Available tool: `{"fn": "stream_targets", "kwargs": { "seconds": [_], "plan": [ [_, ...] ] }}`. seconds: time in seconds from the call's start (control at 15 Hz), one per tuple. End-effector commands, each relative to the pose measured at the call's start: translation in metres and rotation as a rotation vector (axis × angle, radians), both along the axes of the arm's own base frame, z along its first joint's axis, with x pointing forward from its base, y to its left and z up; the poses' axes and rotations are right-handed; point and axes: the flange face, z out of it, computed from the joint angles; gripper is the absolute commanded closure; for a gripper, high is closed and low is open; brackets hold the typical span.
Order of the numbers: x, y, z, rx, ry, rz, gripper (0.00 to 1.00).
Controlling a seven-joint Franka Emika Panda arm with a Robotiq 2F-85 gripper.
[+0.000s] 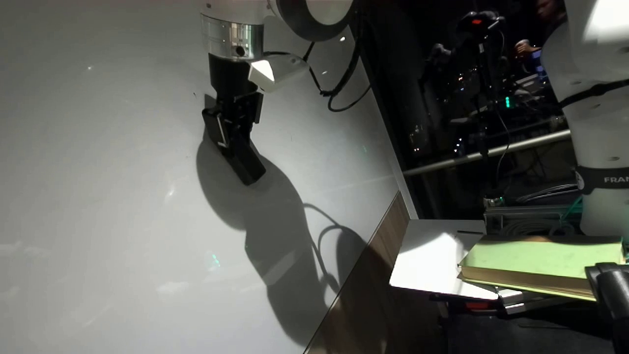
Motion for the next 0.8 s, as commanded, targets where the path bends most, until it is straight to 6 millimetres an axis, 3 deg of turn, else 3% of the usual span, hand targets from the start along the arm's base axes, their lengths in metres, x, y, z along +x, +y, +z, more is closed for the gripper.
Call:
{"fn": "stream_targets", "kwargs": {
  "seconds": [0.0, 0.27, 0.47, 0.67, 0.73],
  "plan": [
    [0.037, -0.068, 0.003, -0.030, -0.040, -0.066, 0.70],
    [0.036, -0.104, -0.001, -0.037, -0.036, -0.127, 0.70],
    [0.038, -0.133, -0.017, -0.044, -0.014, -0.155, 0.70],
    [0.037, -0.147, -0.030, -0.061, -0.004, -0.169, 0.70],
    [0.038, -0.149, -0.025, -0.062, -0.005, -0.171, 0.70]
  ]
}}
